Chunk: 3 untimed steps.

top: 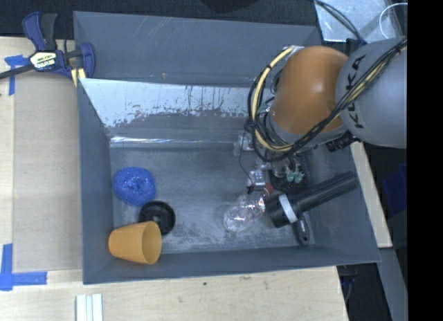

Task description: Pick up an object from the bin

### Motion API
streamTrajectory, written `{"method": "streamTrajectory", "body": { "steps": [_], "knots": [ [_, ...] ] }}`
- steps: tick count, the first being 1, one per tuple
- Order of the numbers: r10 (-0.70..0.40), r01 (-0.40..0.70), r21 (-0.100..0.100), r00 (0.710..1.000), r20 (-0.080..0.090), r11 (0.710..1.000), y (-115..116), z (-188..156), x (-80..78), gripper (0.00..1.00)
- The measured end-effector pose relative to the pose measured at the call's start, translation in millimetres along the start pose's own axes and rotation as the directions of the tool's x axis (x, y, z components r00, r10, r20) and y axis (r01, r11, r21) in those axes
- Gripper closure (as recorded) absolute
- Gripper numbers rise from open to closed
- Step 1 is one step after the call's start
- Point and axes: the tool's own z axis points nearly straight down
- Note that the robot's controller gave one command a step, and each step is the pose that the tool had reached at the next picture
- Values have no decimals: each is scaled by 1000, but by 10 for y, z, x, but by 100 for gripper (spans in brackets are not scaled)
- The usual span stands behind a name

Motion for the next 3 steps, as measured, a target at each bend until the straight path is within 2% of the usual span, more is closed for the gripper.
{"method": "streamTrajectory", "body": {
  "steps": [1, 2, 3],
  "knots": [
    [0, 0, 0, 1000, 8, 1000, 1, -50, -17, 0],
    [-337, 337, -4, 942, -2, 942, -167, 565, 153, 0],
    [-395, 395, 5, 919, 12, 919, -174, 94, 214, 0]
  ]
}}
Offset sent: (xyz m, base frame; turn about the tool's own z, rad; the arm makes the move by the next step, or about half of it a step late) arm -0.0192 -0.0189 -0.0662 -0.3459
